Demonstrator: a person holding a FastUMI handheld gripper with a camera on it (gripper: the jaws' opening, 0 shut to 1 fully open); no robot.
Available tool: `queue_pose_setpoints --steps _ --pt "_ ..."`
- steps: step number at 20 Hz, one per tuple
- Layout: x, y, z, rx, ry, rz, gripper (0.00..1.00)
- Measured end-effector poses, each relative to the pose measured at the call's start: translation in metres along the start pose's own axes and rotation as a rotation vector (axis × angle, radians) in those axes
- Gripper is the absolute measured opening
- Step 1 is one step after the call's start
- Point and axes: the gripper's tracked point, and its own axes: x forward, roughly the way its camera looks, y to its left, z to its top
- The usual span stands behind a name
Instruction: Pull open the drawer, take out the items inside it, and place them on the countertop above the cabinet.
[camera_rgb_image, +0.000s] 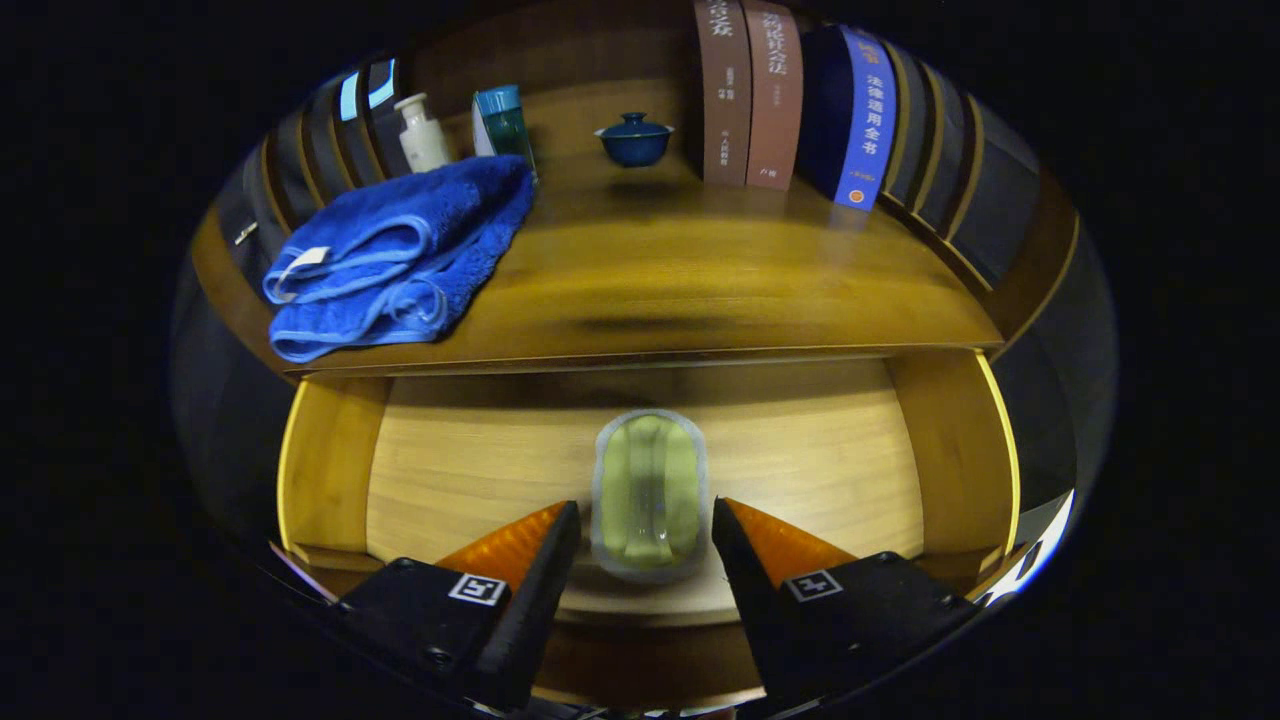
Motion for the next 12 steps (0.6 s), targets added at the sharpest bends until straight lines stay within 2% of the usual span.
queue_pose_setpoints --steps 5,7,9,12 --pt "0.024 0.002 0.0 0.001 0.031 -0.014 0.49" --pt "0.025 -0.001 -0.002 0.007 0.027 -0.017 0.27" --pt "0.021 0.002 -0.001 -0.013 0.026 -0.014 0.17" --pt "0.024 0.002 -0.001 -0.011 0.022 -0.008 0.17"
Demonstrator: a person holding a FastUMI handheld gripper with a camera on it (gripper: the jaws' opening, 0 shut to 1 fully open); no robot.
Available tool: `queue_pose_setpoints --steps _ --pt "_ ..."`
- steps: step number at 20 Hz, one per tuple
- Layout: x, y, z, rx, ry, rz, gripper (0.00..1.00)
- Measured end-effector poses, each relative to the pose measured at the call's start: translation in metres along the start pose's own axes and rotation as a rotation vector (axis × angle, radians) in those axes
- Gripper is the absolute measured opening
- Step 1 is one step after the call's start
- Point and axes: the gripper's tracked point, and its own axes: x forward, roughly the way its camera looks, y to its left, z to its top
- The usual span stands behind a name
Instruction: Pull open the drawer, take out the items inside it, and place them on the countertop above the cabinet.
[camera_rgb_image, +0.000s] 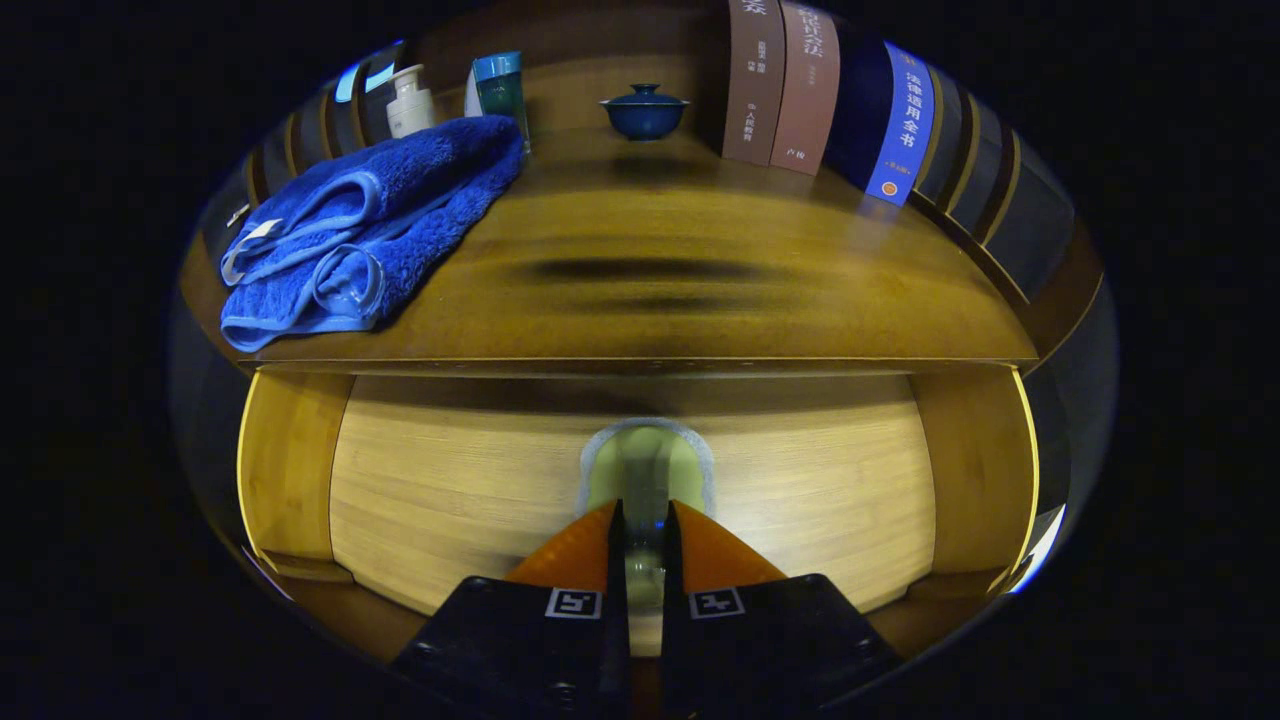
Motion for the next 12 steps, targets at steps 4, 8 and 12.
queue_pose_setpoints --steps 4,8,12 --pt "-0.017 0.002 -0.003 0.015 -0.034 0.028 0.17" --pt "-0.059 0.006 0.006 0.006 -0.114 0.061 0.17" --pt "-0.106 0.004 0.016 0.001 -0.209 0.068 0.17"
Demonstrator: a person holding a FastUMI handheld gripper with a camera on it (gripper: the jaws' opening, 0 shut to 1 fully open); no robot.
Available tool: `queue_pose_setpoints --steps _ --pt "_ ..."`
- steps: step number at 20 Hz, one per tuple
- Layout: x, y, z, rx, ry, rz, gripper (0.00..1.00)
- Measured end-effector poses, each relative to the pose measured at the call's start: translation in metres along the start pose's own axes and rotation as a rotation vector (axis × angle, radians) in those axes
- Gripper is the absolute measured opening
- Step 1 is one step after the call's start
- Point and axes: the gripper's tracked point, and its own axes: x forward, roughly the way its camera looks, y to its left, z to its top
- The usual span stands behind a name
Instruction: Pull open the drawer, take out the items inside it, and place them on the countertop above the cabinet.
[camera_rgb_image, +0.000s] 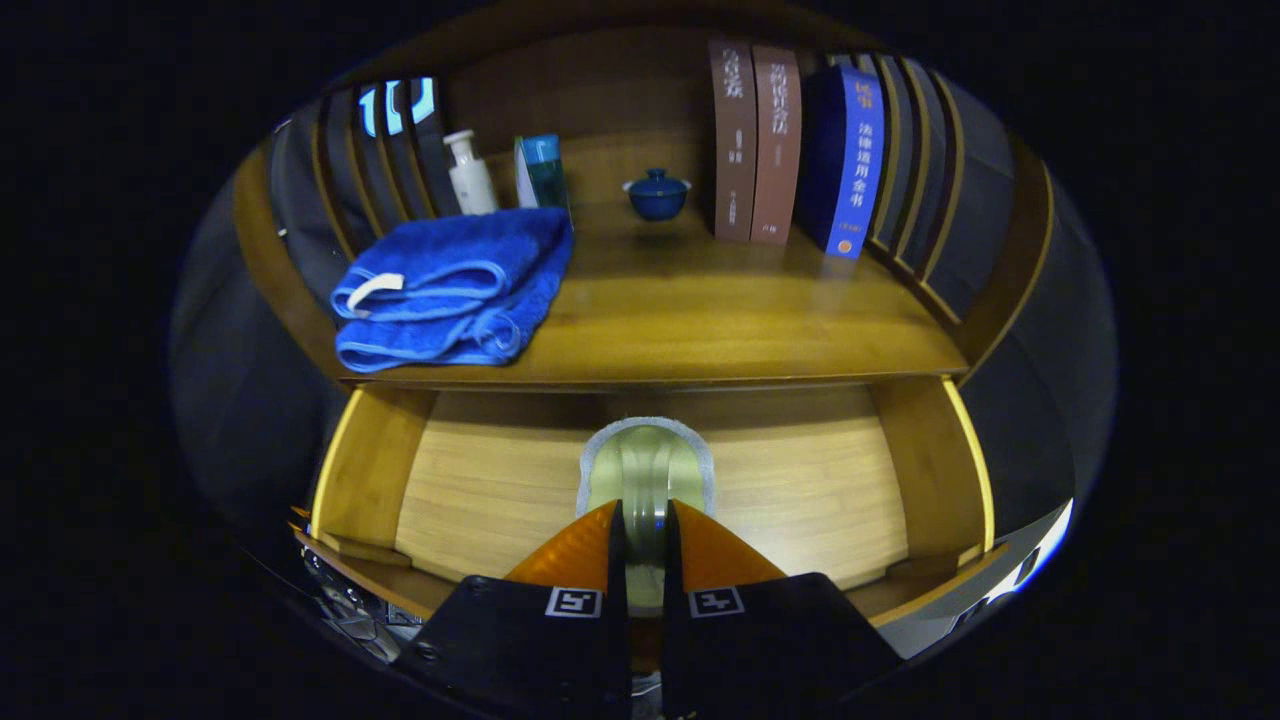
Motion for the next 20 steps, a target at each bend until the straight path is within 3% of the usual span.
queue_pose_setpoints --steps 4,8,20 --pt "-0.033 0.003 0.033 0.021 -0.107 0.011 0.17" --pt "-0.037 0.002 0.072 -0.007 -0.155 -0.004 0.17" --pt "0.053 0.006 0.14 -0.057 -0.05 -0.03 0.16"
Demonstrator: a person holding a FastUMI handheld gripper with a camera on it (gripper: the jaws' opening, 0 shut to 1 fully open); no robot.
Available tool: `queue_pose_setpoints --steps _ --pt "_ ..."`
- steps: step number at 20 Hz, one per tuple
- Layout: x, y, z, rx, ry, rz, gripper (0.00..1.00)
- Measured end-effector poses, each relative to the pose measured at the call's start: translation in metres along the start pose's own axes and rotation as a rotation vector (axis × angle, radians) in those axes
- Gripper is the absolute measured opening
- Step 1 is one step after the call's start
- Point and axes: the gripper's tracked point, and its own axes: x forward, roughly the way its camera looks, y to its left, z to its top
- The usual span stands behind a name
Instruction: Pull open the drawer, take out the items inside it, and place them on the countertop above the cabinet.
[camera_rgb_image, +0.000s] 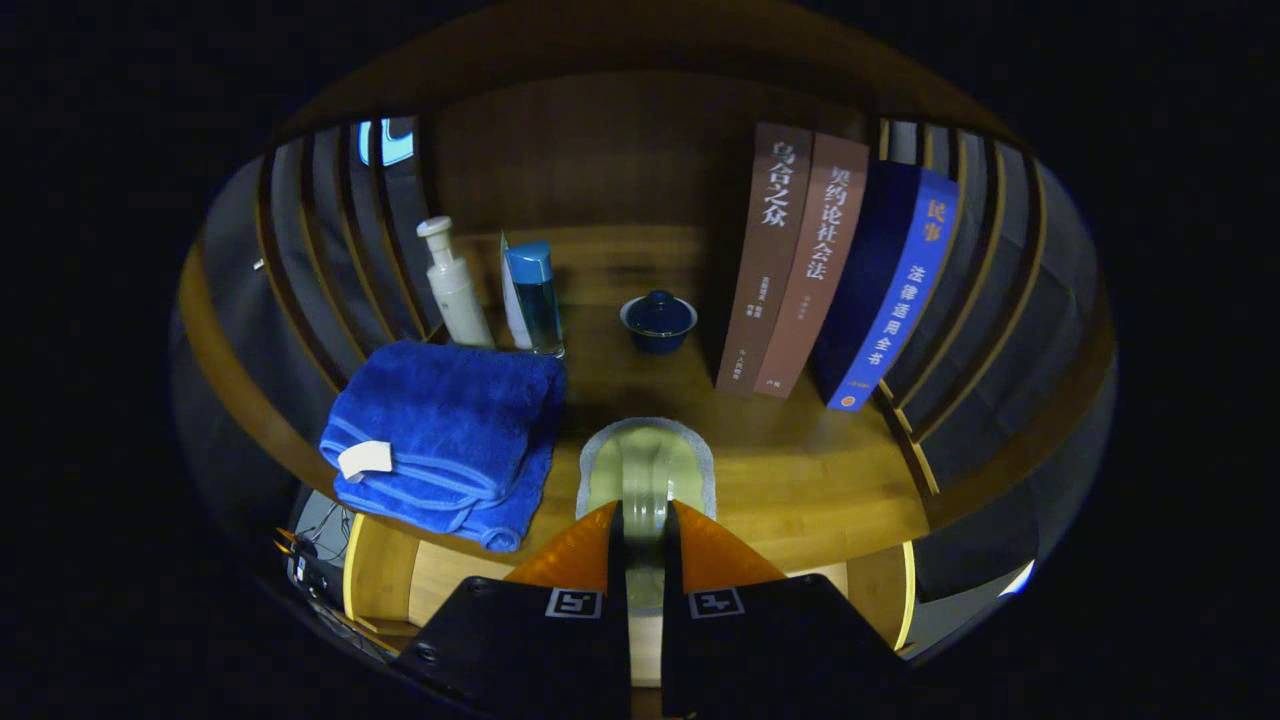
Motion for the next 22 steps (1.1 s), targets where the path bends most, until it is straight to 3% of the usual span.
queue_pose_setpoints --steps 9,14,17,22 --pt "0.05 0.001 0.012 0.007 0.078 -0.004 0.17" --pt "0.054 0.003 0.013 0.005 0.083 -0.001 0.27" --pt "0.053 0.001 0.012 0.011 0.077 -0.008 0.45" --pt "0.045 -0.001 0.014 0.015 0.054 -0.004 1.0"
